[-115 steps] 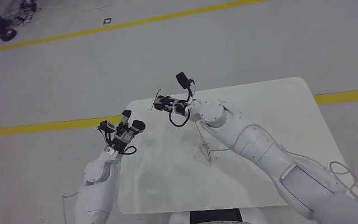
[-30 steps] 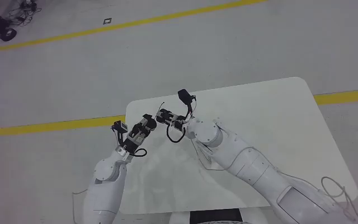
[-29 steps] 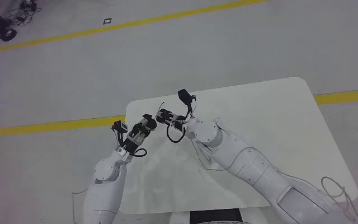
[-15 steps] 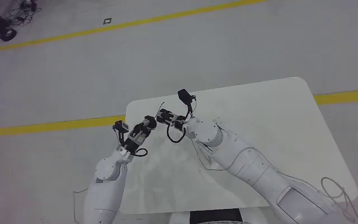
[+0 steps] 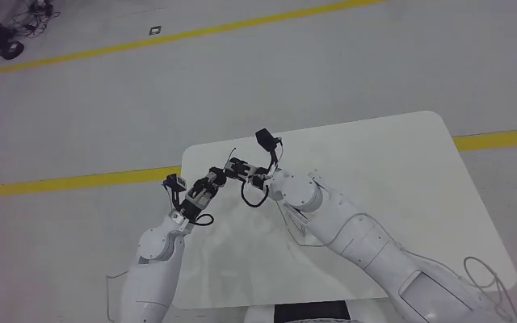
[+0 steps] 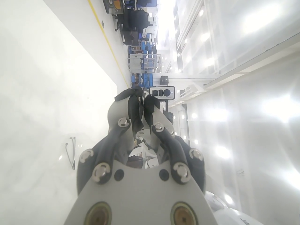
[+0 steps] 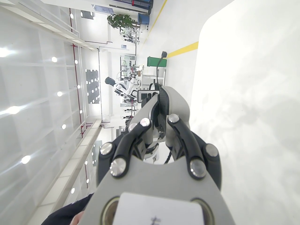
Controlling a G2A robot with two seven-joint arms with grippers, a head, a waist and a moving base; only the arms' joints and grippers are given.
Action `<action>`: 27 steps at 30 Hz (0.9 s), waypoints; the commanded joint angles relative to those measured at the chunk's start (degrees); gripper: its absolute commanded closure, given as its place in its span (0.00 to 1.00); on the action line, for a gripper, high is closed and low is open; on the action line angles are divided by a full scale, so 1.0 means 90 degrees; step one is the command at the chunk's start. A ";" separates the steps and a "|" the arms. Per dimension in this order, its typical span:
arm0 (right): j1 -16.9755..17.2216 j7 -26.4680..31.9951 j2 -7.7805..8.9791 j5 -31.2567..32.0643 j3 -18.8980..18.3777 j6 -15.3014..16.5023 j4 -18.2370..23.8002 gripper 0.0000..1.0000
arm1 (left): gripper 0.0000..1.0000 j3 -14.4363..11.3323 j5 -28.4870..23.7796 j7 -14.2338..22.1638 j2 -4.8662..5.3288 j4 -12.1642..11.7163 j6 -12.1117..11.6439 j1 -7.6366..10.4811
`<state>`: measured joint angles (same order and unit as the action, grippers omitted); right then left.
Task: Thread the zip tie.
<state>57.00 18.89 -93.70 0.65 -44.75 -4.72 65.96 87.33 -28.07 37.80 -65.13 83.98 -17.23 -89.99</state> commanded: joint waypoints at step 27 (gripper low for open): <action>0.0236 0.0081 -0.0013 -0.0356 -0.0448 0.0167 -0.0100 0.00 | 1.00 0.0145 -0.0227 0.0706 0.0114 -0.0175 -0.0098 0.0023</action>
<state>59.01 18.93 -93.87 -1.73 -48.40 -3.49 65.24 88.35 -29.87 43.42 -64.19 82.41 -17.98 -89.78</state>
